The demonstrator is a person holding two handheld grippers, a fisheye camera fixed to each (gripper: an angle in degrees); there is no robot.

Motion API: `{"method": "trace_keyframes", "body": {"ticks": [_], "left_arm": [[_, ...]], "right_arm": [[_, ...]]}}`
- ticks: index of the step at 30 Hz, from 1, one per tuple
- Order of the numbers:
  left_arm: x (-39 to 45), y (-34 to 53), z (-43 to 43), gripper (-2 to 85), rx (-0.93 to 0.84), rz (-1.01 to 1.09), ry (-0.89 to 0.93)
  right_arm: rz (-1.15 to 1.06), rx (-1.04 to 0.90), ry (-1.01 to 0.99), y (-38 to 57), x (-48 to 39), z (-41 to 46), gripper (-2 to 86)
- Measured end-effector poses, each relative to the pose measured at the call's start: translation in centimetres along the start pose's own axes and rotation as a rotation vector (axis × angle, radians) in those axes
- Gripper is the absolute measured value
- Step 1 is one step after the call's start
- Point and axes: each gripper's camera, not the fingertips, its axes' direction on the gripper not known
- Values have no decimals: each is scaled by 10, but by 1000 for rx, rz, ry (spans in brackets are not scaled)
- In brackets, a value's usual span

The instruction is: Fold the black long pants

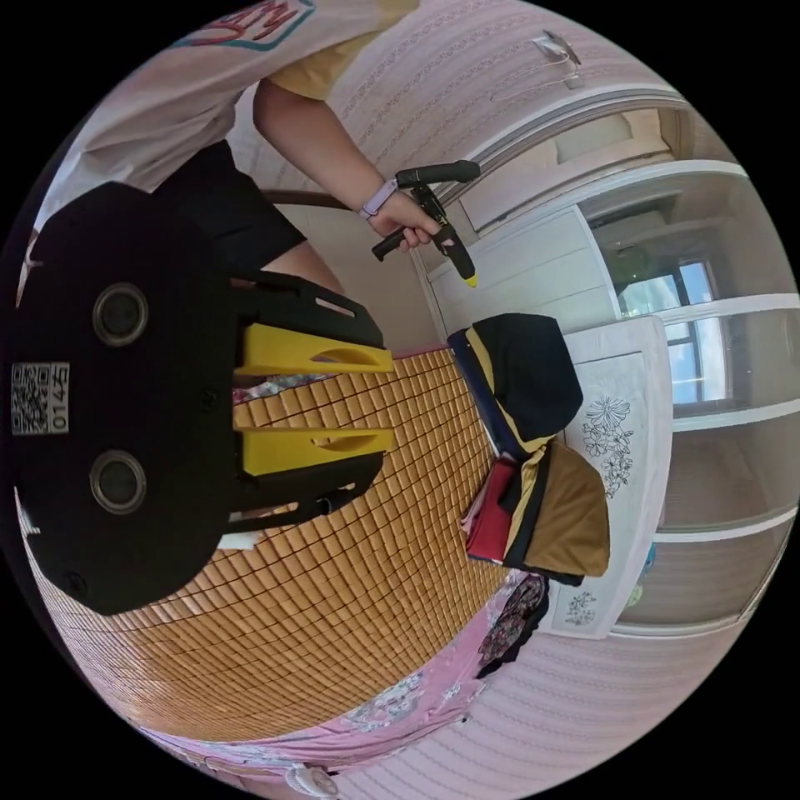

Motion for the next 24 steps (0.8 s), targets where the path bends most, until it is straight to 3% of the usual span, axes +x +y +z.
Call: {"method": "trace_keyframes", "body": {"ticks": [3, 7, 14, 17, 24], "left_arm": [[-32, -28, 23, 100, 11, -59, 47], [-58, -58, 57, 112, -59, -105, 73], [-83, -96, 110, 62, -181, -108, 135], [-80, -106, 111, 14, -186, -49, 106], [-28, -140, 54, -9, 60, 124, 161]], "right_arm": [[-56, -36, -143, -63, 5, 58, 109], [-55, -44, -152, -126, 15, 123, 126], [231, -26, -261, -198, 65, 219, 99], [128, -52, -267, -209, 70, 217, 25], [44, 73, -432, -209, 97, 155, 1]]}}
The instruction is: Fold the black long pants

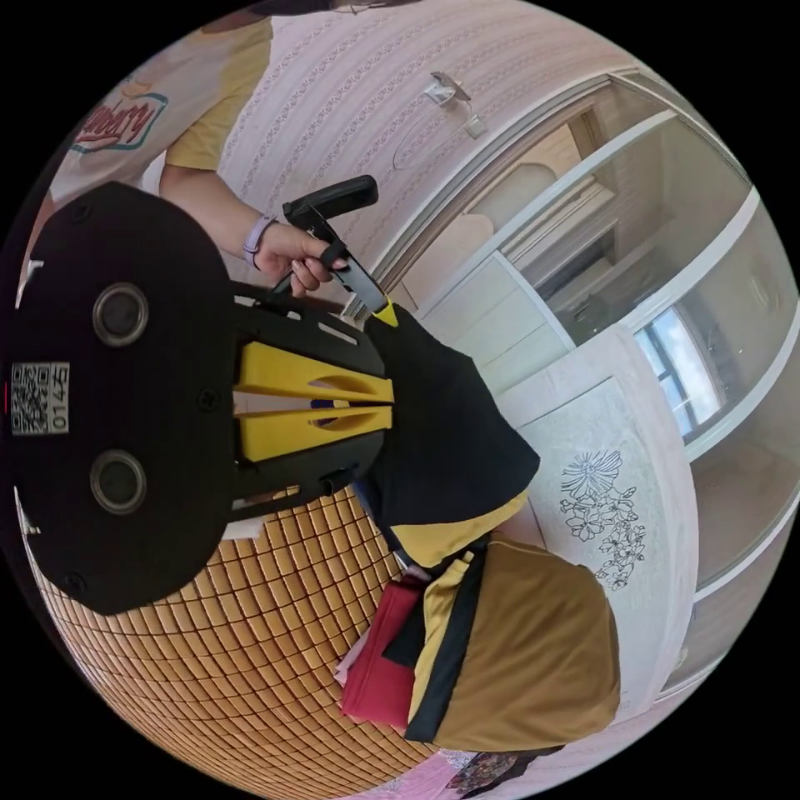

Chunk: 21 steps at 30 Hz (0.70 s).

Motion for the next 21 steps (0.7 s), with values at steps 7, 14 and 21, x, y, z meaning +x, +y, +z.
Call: {"method": "trace_keyframes", "body": {"ticks": [7, 14, 21], "left_arm": [[93, -38, -30, -10, 103, 134, 192], [295, 47, 18, -7, -222, 475, 677], [353, 209, 67, 12, -801, 506, 706]], "right_arm": [[-127, 27, -86, 43, -40, -86, 0], [89, 192, 101, 221, -38, -185, 0], [523, -145, 432, 413, -16, -210, -1]]}}
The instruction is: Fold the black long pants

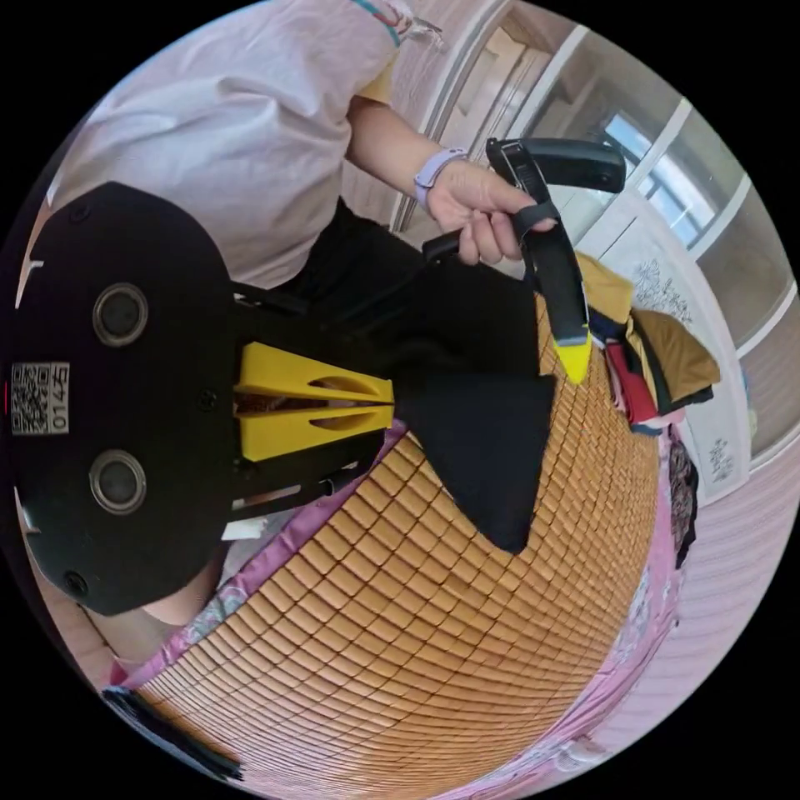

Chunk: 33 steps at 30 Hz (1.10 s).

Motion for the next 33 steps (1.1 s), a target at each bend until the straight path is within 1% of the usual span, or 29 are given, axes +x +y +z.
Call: {"method": "trace_keyframes", "body": {"ticks": [2, 4, 6, 7, 9, 10, 11, 13, 15, 16, 17, 19, 20, 21, 24, 26, 27, 30, 33], "left_arm": [[-11, 22, -15, 22, 36, -40, 16], [-30, 45, -41, 38, 84, -118, -30], [-64, 77, -77, 51, 127, -298, -214], [-72, 85, -86, 53, 136, -341, -274], [-103, 114, -112, 90, 158, -517, -491], [-110, 120, -116, 99, 156, -555, -524], [-123, 131, -119, 112, 151, -618, -542], [-141, 141, -116, 123, 152, -703, -498], [-155, 139, -104, 130, 141, -740, -374], [-157, 137, -100, 129, 131, -742, -350], [-158, 130, -91, 121, 88, -728, -303], [-151, 117, -84, 96, 0, -698, -359], [-140, 107, -85, 78, -19, -639, -434], [-125, 98, -89, 61, -8, -564, -495], [-90, 79, -92, 47, 0, -422, -559], [-71, 71, -89, 44, -5, -352, -549], [-56, 66, -86, 42, 1, -303, -543], [-20, 55, -75, 39, 20, -160, -502], [4, 48, -56, 38, -16, -45, -451]], "right_arm": [[60, 5, -1, 20, 12, -2, -1], [117, 23, -31, 32, 22, -2, -1], [173, 62, -85, 35, 30, 0, -1], [180, 69, -100, 34, 31, 1, -1], [187, 75, -160, 24, 32, 9, 0], [179, 76, -174, 21, 31, 10, 1], [153, 78, -201, 13, 27, 13, 2], [98, 76, -236, 0, 18, 17, 6], [0, 51, -264, -16, 2, 21, 15], [-26, 45, -267, -20, -3, 21, 17], [-73, 36, -270, -27, -11, 22, 23], [-127, 23, -272, -35, -21, 22, 31], [-153, 18, -278, -41, -27, 21, 38], [-179, 15, -292, -46, -33, 20, 47], [-238, 6, -316, -62, -48, 17, 73], [-271, 8, -353, -74, -58, 17, 86], [-274, 13, -380, -81, -64, 16, 106], [-223, 48, -469, -98, -73, 14, 142], [-196, 39, -497, -109, -83, 17, 139]]}}
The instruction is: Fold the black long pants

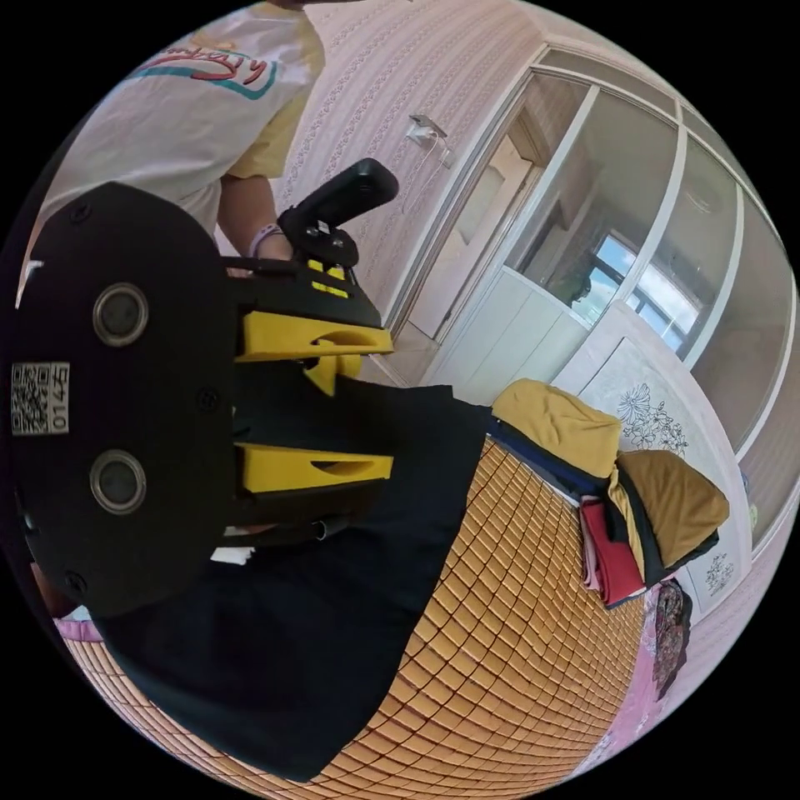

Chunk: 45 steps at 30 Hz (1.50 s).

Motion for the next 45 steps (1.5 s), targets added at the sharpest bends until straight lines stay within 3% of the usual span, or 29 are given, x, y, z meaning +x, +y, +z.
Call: {"method": "trace_keyframes", "body": {"ticks": [4, 10, 17, 22, 25, 32, 40, 45], "left_arm": [[3, 0, 9, 38, -35, -21, 27], [-28, 5, -1, 51, -21, -134, 109], [-69, 3, -23, 76, 54, -284, 83], [-61, -27, -20, 93, 92, -184, 37], [-65, -45, 10, 54, -11, -187, 91], [-77, -57, 36, 0, -145, -161, -33], [-114, -95, -11, -9, -15, -169, -54], [-126, -171, -54, -9, 155, -111, -74]], "right_arm": [[-34, -154, 128, -5, -7, 13, 63], [-22, -56, 109, 22, -5, -28, 24], [14, -13, 61, 50, -7, -61, 16], [-2, -10, 21, 66, -22, -74, 15], [3, 15, 1, 76, -28, -93, 14], [59, 188, 80, 131, -24, -203, 6], [189, 483, 375, 205, -26, -377, 5], [205, 698, 700, 232, -53, -520, 6]]}}
